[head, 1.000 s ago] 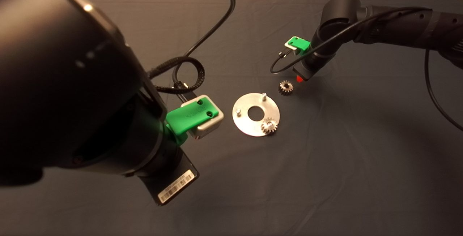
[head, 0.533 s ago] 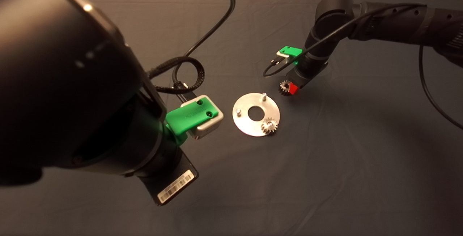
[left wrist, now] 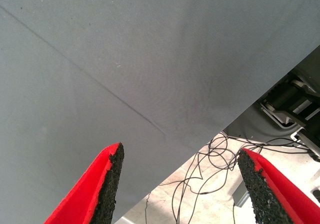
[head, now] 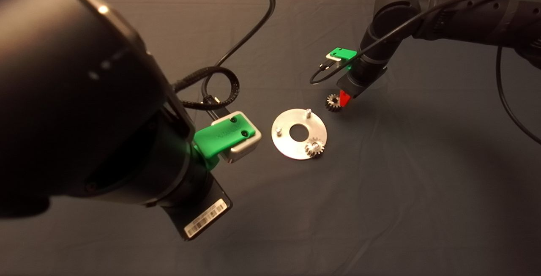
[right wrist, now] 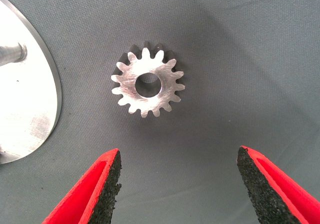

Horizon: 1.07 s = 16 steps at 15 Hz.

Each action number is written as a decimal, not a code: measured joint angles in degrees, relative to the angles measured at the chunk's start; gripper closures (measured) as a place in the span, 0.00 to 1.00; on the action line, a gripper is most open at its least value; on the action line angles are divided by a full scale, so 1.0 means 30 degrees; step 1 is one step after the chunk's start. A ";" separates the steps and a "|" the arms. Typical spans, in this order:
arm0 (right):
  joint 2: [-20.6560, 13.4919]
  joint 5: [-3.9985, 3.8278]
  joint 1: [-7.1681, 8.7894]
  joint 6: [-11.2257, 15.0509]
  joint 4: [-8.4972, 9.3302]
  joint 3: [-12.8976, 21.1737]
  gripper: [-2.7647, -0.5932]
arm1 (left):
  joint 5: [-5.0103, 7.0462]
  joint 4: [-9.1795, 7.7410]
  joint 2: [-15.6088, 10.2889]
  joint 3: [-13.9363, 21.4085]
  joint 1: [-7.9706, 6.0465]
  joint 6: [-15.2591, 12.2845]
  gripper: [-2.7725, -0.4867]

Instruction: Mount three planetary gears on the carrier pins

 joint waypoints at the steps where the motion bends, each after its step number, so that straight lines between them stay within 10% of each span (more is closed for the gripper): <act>1: 0.0000 0.0008 0.0000 0.0000 0.0000 0.0000 0.48 | 0.0000 0.0000 0.0007 0.0000 0.0000 0.0000 0.50; 3: 0.0000 0.0172 -0.0008 0.0000 0.0000 0.0000 0.48 | 0.0000 0.0000 0.0007 0.0000 0.0000 0.0000 0.50; 6: 0.0037 0.1366 -0.0423 0.0000 0.0000 -0.0008 0.48 | -0.0008 0.0000 0.0003 0.0000 0.0005 0.0000 0.50; 16: 0.0114 0.1617 -0.0845 0.0000 0.0045 -0.0045 0.48 | 0.0000 0.0000 0.0007 0.0000 0.0000 -0.0037 0.50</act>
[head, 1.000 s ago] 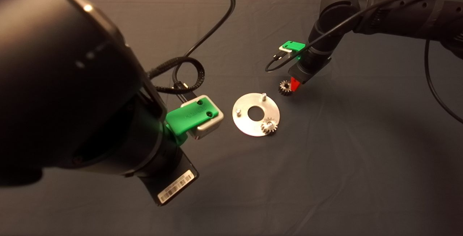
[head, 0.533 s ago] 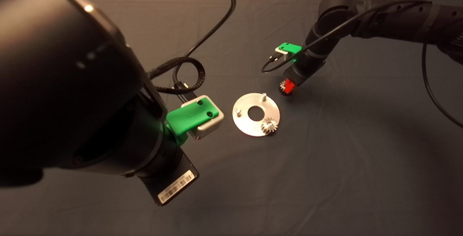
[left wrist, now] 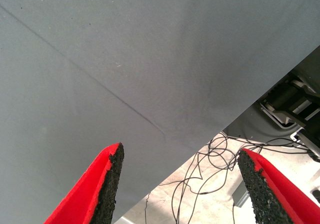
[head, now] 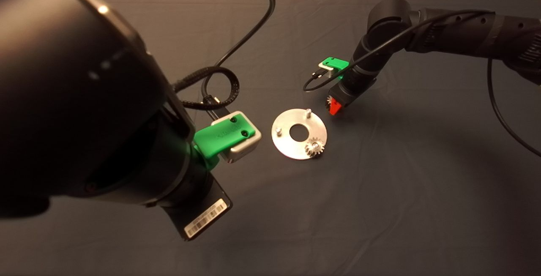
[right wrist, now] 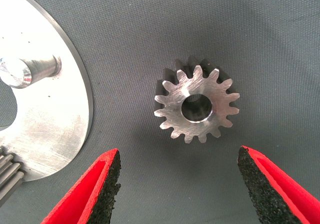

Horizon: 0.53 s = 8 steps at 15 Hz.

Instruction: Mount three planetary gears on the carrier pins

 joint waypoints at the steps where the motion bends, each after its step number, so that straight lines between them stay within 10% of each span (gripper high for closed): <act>1: 0.0000 0.0000 0.0000 0.0000 0.0000 0.0000 0.48 | 0.0000 0.0000 0.0000 0.0000 0.0000 0.0005 0.50; 8: 0.0110 0.0016 0.0000 -0.0479 -0.0073 0.0000 0.48 | 0.0000 -0.0006 -0.0006 0.0000 0.0000 0.0000 0.50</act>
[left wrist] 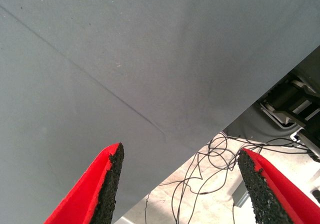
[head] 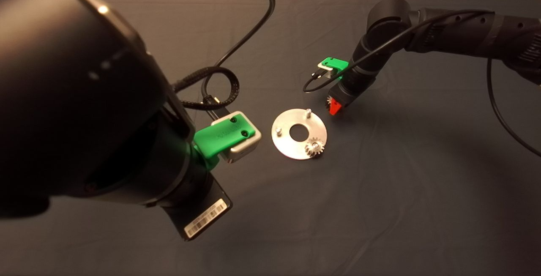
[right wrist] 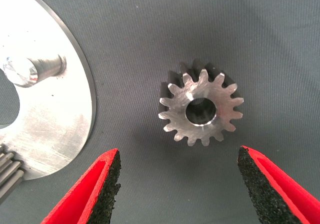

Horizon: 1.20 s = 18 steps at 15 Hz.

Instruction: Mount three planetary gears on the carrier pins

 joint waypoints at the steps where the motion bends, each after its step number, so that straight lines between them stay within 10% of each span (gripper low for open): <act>1: 0.0037 -0.0008 0.0008 0.0000 -0.0007 0.0000 0.48 | 0.0000 0.0006 -0.0002 0.0000 0.0000 0.0000 0.50; 18: 0.0202 0.0028 -0.0012 -0.0796 -0.0910 -0.0305 0.48 | 0.0000 0.0006 -0.0002 0.0000 0.0000 0.0000 0.50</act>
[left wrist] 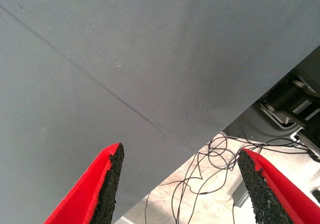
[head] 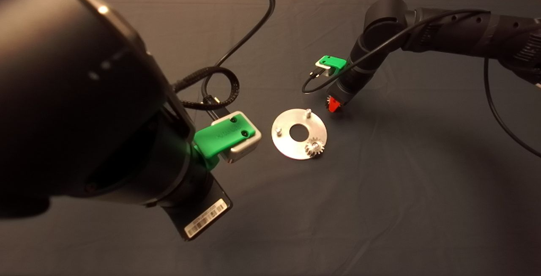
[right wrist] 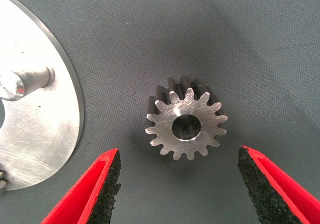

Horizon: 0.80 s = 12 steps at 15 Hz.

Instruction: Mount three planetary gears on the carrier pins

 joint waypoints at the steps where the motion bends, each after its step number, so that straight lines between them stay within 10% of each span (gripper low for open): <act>1: 0.0005 0.0008 0.0000 0.0000 -0.0020 0.0000 0.48 | 0.0000 -0.0003 0.0000 0.0008 0.0000 0.0000 0.50; 12: 0.0062 0.0554 -0.0531 -0.0504 -0.0931 -0.0541 0.48 | 0.0000 -0.0008 0.0000 0.0089 0.0000 0.0000 0.50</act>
